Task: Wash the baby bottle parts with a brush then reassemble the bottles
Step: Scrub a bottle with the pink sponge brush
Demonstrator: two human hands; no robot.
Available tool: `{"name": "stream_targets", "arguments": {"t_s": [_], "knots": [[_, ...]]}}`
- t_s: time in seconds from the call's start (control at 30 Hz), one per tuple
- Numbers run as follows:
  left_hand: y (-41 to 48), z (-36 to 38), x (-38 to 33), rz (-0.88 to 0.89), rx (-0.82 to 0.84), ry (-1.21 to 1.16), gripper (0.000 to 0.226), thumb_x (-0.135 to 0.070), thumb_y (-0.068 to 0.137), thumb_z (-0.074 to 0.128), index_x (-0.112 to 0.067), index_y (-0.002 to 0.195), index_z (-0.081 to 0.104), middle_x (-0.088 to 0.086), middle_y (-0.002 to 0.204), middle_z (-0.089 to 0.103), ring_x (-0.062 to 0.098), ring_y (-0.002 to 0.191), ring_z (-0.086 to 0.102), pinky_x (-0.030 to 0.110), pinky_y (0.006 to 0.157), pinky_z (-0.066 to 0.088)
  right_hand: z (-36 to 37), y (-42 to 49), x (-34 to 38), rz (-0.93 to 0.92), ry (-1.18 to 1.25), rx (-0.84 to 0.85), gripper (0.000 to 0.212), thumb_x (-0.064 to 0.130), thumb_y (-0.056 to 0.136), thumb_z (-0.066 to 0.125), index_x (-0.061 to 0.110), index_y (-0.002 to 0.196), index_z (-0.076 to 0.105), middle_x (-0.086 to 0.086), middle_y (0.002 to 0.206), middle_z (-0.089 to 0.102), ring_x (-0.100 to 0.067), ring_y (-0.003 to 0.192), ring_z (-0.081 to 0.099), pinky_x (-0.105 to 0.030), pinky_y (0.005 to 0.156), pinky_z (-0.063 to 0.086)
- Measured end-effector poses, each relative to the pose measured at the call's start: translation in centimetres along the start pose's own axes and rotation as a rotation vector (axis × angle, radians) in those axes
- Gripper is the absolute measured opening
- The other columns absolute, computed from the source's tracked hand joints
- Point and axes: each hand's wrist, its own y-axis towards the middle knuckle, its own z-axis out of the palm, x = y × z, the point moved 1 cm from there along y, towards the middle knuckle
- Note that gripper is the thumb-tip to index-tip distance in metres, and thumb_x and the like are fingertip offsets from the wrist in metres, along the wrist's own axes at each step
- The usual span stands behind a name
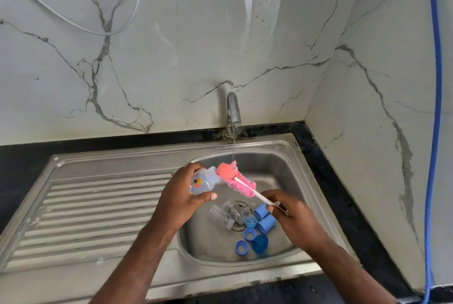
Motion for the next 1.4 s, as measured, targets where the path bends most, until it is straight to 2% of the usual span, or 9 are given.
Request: {"name": "stream_targets", "arguments": {"t_s": [0.1,0.2,0.33,0.57,0.7,0.83,1.0,1.17,1.4], "knots": [[0.1,-0.3,0.1,0.025,0.039,-0.007,0.063,-0.036,0.061,0.093,-0.032,0.112,0.056,-0.015,0.107,0.061,0.005,0.096,0.057,0.021,0.077,0.043,-0.8,0.7,0.4,-0.016,0.076,0.118,0.039,0.017,0.091,0.071,0.045,0.116,0.064,0.013,0.078,0.063,-0.005,0.07,0.06,-0.032,0.068,0.051],[-0.1,-0.2,0.1,0.07,0.098,0.009,0.063,-0.046,0.059,0.088,-0.032,0.113,0.057,-0.013,0.106,0.061,0.007,0.094,0.058,0.028,0.077,0.048,-1.8,1.5,1.0,-0.028,0.039,0.227,0.068,0.028,0.089,0.075,0.056,0.142,0.043,0.013,0.067,0.05,-0.002,0.062,0.049,-0.019,0.062,0.043],[-0.3,0.0,-0.3,0.089,0.117,0.015,0.066,-0.043,0.06,0.092,-0.034,0.116,0.057,-0.01,0.11,0.061,0.001,0.095,0.057,0.013,0.075,0.041,-0.9,2.1,3.2,-0.081,0.022,0.357,0.077,0.027,0.091,0.074,0.05,0.151,0.032,0.031,0.133,0.057,0.012,0.115,0.056,-0.013,0.095,0.045],[-0.1,-0.3,-0.9,0.12,0.116,-0.004,0.067,-0.043,0.06,0.093,-0.035,0.116,0.056,-0.01,0.112,0.06,-0.001,0.096,0.056,0.012,0.075,0.038,0.0,2.4,5.8,-0.084,0.203,0.206,0.054,0.015,0.095,0.066,0.028,0.142,0.043,0.019,0.114,0.059,0.016,0.081,0.061,-0.007,0.067,0.048],[-0.2,-0.9,-0.4,0.168,0.14,-0.002,0.067,-0.043,0.059,0.093,-0.033,0.115,0.057,-0.009,0.109,0.059,0.007,0.097,0.055,0.017,0.076,0.041,0.6,3.3,7.1,-0.073,0.158,0.255,0.042,0.025,0.096,0.064,0.02,0.137,0.059,0.018,0.113,0.068,0.007,0.097,0.065,-0.01,0.075,0.05],[-0.8,-1.4,0.4,0.198,0.205,-0.009,0.069,-0.042,0.061,0.093,-0.028,0.121,0.061,-0.008,0.111,0.057,0.005,0.098,0.057,0.016,0.081,0.044,1.2,4.4,8.1,-0.042,0.048,0.284,0.021,0.03,0.099,0.059,0.021,0.113,0.071,0.027,0.078,0.066,0.011,0.068,0.06,-0.007,0.059,0.043],[-1.2,-2.5,1.2,0.155,0.222,-0.004,0.069,-0.041,0.062,0.094,-0.025,0.121,0.061,-0.007,0.111,0.057,-0.001,0.094,0.057,0.004,0.076,0.039,2.1,4.9,9.3,-0.08,-0.165,0.115,0.016,0.039,0.092,0.07,0.032,0.102,0.059,0.01,0.092,0.067,0.002,0.08,0.064,-0.024,0.066,0.053],[-1.3,-3.4,1.8,0.193,0.327,0.099,0.074,-0.042,0.061,0.093,-0.024,0.125,0.061,-0.009,0.115,0.057,0.004,0.1,0.056,0.024,0.085,0.046,4.3,5.2,10.8,-0.111,-0.474,0.173,0.016,0.044,0.09,0.067,0.034,0.096,0.057,0.01,0.093,0.069,-0.011,0.083,0.065,-0.04,0.078,0.058],[-1.3,-4.8,2.9,0.162,0.314,0.01,0.07,-0.041,0.064,0.093,-0.023,0.124,0.06,-0.008,0.113,0.057,-0.002,0.097,0.054,0.009,0.077,0.038,3.0,5.4,11.3,-0.037,-0.065,0.375,0.031,0.01,0.085,0.076,0.027,0.109,0.065,0.008,0.109,0.064,-0.018,0.087,0.07,-0.041,0.074,0.062]]}}
